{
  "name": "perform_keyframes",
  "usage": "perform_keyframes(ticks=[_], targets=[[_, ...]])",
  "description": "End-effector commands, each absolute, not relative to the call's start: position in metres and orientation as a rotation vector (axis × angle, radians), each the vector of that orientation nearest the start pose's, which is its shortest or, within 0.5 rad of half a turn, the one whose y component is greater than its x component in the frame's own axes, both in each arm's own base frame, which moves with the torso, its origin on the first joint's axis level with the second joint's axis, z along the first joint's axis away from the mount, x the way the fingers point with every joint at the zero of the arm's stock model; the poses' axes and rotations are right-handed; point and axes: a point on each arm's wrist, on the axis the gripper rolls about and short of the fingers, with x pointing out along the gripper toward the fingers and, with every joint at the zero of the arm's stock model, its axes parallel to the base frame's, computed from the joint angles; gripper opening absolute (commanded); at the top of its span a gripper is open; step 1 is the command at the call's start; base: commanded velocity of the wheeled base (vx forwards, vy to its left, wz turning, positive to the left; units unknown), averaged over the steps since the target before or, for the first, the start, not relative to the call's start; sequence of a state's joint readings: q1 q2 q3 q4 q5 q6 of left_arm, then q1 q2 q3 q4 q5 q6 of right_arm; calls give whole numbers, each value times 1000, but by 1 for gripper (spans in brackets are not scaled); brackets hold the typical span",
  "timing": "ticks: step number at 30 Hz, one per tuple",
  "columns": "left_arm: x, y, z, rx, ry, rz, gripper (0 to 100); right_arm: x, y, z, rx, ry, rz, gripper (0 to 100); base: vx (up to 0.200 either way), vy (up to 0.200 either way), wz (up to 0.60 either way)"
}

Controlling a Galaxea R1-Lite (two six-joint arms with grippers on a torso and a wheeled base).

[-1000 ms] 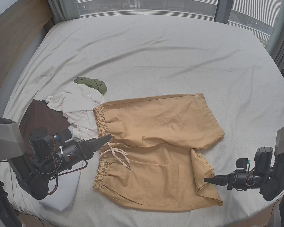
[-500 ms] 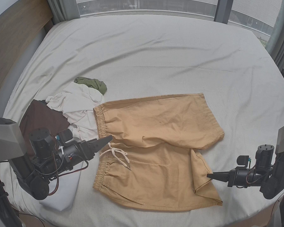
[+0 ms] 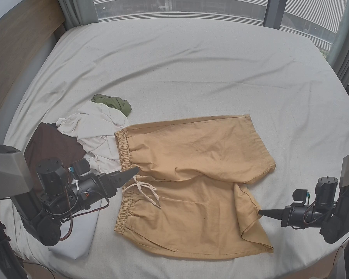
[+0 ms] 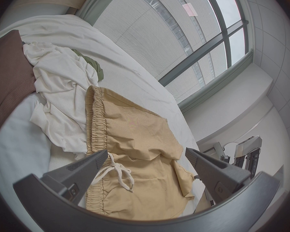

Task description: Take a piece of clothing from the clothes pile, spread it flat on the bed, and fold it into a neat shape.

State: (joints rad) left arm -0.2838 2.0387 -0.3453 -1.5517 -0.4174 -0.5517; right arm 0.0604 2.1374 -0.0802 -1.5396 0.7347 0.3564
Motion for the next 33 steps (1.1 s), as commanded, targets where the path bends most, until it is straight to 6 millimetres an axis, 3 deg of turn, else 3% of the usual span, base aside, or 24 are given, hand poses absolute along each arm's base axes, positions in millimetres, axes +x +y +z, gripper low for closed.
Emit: perform_keyframes(ticks=[1, 16, 33], targets=[[275, -90, 70, -538, 337, -643, 100, 237, 23, 17, 498, 599, 637, 0, 0, 0, 0], [276, -90, 68, -538, 341, -640, 100, 261, 1, 18, 491, 506, 537, 0, 0, 0, 0], [276, -94, 55, -522, 385, -637, 100, 279, -3, 23, 457, 433, 457, 0, 0, 0, 0]])
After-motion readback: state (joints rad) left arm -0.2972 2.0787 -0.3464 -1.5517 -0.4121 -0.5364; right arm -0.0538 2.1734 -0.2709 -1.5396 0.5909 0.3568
